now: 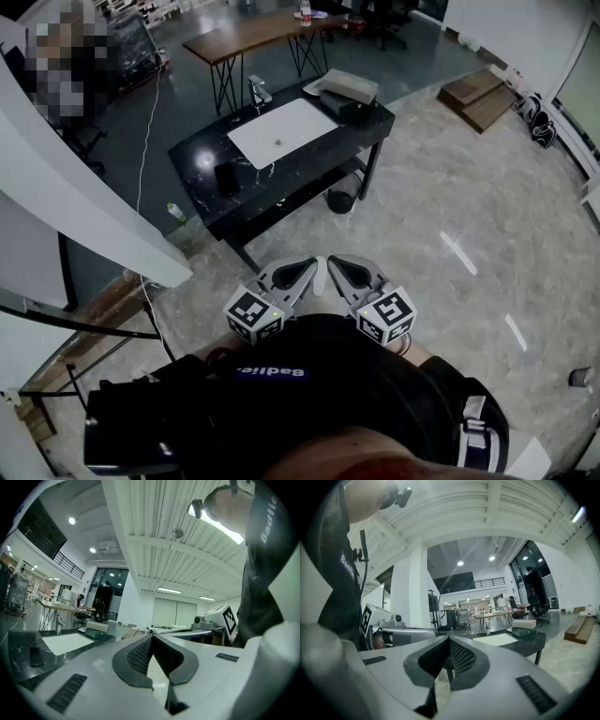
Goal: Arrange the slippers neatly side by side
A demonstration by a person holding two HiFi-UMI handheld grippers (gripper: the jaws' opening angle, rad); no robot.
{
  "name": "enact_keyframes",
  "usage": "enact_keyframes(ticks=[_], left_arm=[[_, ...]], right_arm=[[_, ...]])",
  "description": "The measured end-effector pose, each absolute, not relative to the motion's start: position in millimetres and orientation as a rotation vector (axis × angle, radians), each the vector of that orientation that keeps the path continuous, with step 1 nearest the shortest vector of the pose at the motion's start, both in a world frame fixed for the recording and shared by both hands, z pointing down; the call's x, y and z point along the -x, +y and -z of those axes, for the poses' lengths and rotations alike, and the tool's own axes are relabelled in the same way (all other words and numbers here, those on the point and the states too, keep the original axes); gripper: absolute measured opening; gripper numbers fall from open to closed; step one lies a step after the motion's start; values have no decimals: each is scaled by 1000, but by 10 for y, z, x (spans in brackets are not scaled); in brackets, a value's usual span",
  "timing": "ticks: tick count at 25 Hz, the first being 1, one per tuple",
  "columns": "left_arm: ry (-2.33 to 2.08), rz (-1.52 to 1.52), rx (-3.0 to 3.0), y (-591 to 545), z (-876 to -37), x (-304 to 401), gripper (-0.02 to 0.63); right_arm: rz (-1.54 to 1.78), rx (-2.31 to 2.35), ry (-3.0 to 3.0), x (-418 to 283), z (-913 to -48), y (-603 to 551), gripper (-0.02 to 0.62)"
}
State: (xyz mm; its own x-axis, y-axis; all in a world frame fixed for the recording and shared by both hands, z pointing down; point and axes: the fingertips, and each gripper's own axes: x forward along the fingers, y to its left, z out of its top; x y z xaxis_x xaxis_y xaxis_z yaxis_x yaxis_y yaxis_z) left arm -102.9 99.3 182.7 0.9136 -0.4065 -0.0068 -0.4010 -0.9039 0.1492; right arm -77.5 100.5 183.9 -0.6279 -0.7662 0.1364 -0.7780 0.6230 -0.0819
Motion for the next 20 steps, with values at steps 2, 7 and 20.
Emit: enact_keyframes(ticks=[2,7,20], left_arm=[[-623,52,-2934,986,-1822,1016,-5],[-615,43,-2942,982,-1836,1009,-5],[-640,44,-2910,1017,-1850,1029,-5]], right_arm=[[-206,-1313,-2747,762,-1851,996,-2],[-217,-1316,-2748,766,-1875,978,-2],[-249,-1322,-2744,754,-1919,1012,-2]])
